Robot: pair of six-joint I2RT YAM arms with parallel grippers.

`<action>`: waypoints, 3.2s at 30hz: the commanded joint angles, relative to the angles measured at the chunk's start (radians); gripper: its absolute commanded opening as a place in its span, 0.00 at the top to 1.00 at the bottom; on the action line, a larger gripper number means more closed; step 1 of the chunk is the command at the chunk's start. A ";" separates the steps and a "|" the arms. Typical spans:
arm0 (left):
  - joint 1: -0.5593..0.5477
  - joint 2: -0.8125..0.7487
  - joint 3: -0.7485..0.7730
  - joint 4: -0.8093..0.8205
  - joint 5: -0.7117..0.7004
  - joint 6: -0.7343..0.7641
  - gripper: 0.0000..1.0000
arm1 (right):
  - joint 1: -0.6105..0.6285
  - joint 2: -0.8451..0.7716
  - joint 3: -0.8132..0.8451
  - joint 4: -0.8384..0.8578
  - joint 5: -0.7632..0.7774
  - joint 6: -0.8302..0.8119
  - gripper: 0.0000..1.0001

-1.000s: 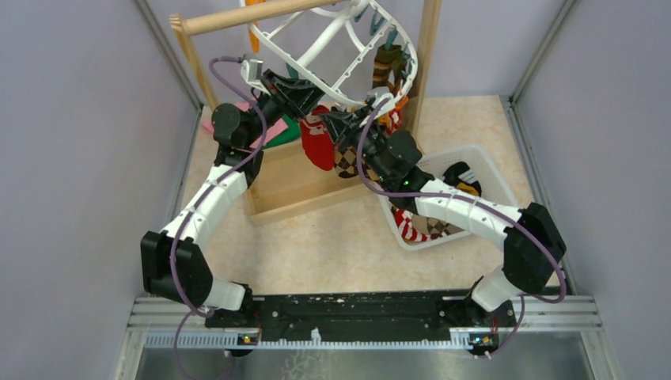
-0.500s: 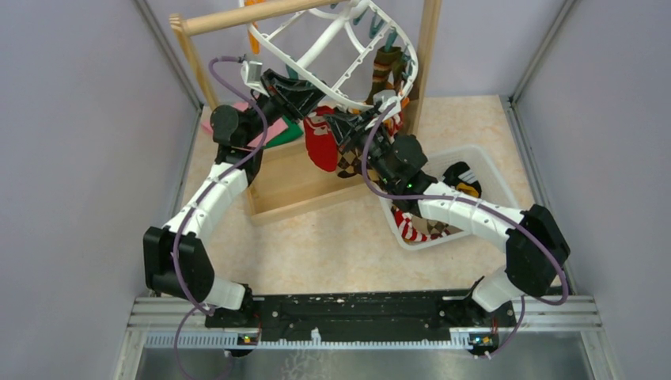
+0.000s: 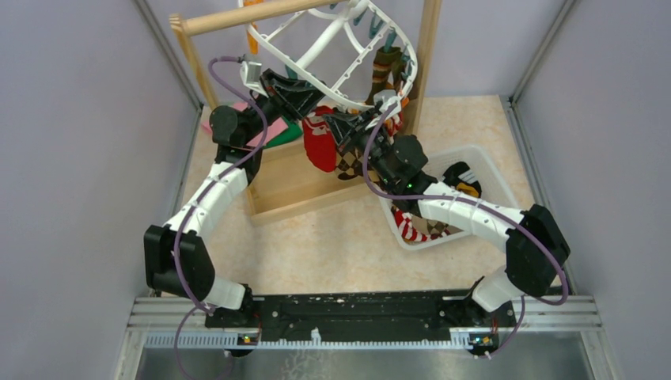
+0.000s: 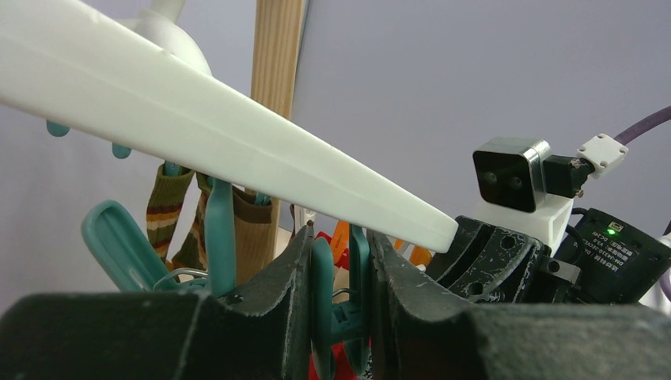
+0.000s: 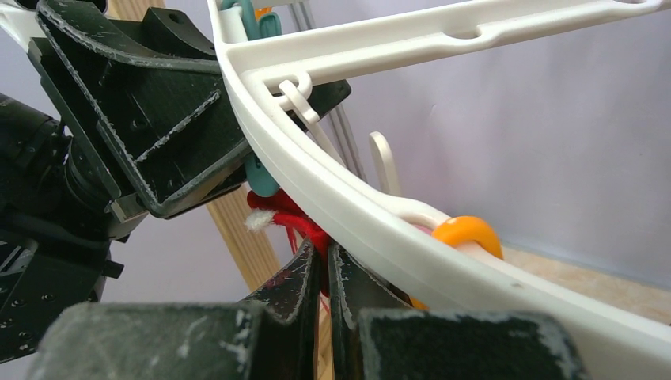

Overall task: Clip the socks to the hanger
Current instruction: Clamp the sock onto the hanger.

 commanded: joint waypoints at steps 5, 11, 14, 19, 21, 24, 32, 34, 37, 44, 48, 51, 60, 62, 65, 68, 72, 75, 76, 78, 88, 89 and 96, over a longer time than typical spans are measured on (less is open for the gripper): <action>0.008 0.001 0.011 0.120 0.045 -0.021 1.00 | -0.018 -0.045 0.010 0.079 -0.004 0.025 1.00; 0.008 0.007 0.015 0.133 0.054 -0.028 1.00 | -0.017 -0.043 0.019 0.077 0.006 0.031 1.00; 0.008 0.009 0.014 0.139 0.056 -0.026 1.00 | -0.018 -0.043 0.018 0.080 -0.003 0.036 1.00; 0.011 0.010 0.014 0.158 0.067 -0.021 1.00 | -0.021 -0.052 0.006 0.086 -0.006 0.041 1.00; 0.012 0.012 0.015 0.174 0.076 -0.023 1.00 | -0.025 -0.056 0.004 0.087 -0.002 0.054 1.00; 0.014 0.017 0.016 0.208 0.100 -0.023 1.00 | -0.030 -0.063 0.005 0.077 0.014 0.072 1.00; 0.018 0.035 0.015 0.261 0.134 -0.017 0.99 | -0.033 -0.064 0.005 0.078 -0.014 0.096 1.00; 0.018 0.041 0.016 0.268 0.135 -0.017 0.99 | -0.034 -0.063 0.001 0.088 -0.029 0.102 1.00; 0.020 0.048 0.017 0.277 0.139 -0.020 0.99 | -0.036 -0.065 -0.004 0.100 -0.039 0.115 1.00; 0.023 0.059 0.024 0.293 0.147 -0.038 0.99 | -0.042 -0.068 -0.010 0.140 -0.032 0.130 1.00; 0.024 0.059 0.024 0.293 0.144 -0.044 0.98 | -0.044 -0.065 -0.010 0.139 -0.034 0.131 1.00; 0.026 0.060 0.023 0.294 0.137 -0.058 0.90 | -0.047 -0.061 -0.010 0.137 -0.035 0.131 1.00; 0.032 0.055 0.020 0.294 0.124 -0.088 0.49 | -0.048 -0.056 -0.008 0.131 -0.035 0.133 1.00; 0.033 0.052 0.017 0.286 0.116 -0.087 0.39 | -0.049 -0.058 -0.009 0.131 -0.035 0.134 1.00; 0.034 0.043 0.010 0.277 0.105 -0.083 0.26 | -0.048 -0.057 -0.010 0.132 -0.036 0.134 1.00; 0.034 0.027 -0.005 0.276 0.097 -0.078 0.14 | -0.049 -0.057 -0.011 0.132 -0.038 0.134 1.00; 0.035 -0.009 -0.048 0.254 0.076 -0.051 0.05 | -0.052 -0.059 -0.018 0.136 -0.041 0.135 1.00; 0.037 -0.059 -0.114 0.209 0.042 0.002 0.02 | -0.055 -0.066 -0.028 0.133 -0.040 0.134 1.00; 0.038 -0.080 -0.135 0.186 0.027 0.023 0.02 | -0.055 -0.067 -0.034 0.130 -0.040 0.134 0.99; 0.041 -0.131 -0.183 0.132 -0.009 0.066 0.02 | -0.060 -0.072 -0.046 0.122 -0.039 0.135 0.95; 0.048 -0.336 -0.331 -0.051 -0.119 0.223 0.02 | -0.073 -0.079 -0.081 0.080 -0.037 0.122 0.84; 0.048 -0.354 -0.343 -0.065 -0.134 0.233 0.02 | -0.073 -0.080 -0.081 0.080 -0.039 0.121 0.82; 0.048 -0.442 -0.381 -0.185 -0.181 0.306 0.02 | -0.074 -0.090 -0.094 0.074 -0.071 0.108 0.60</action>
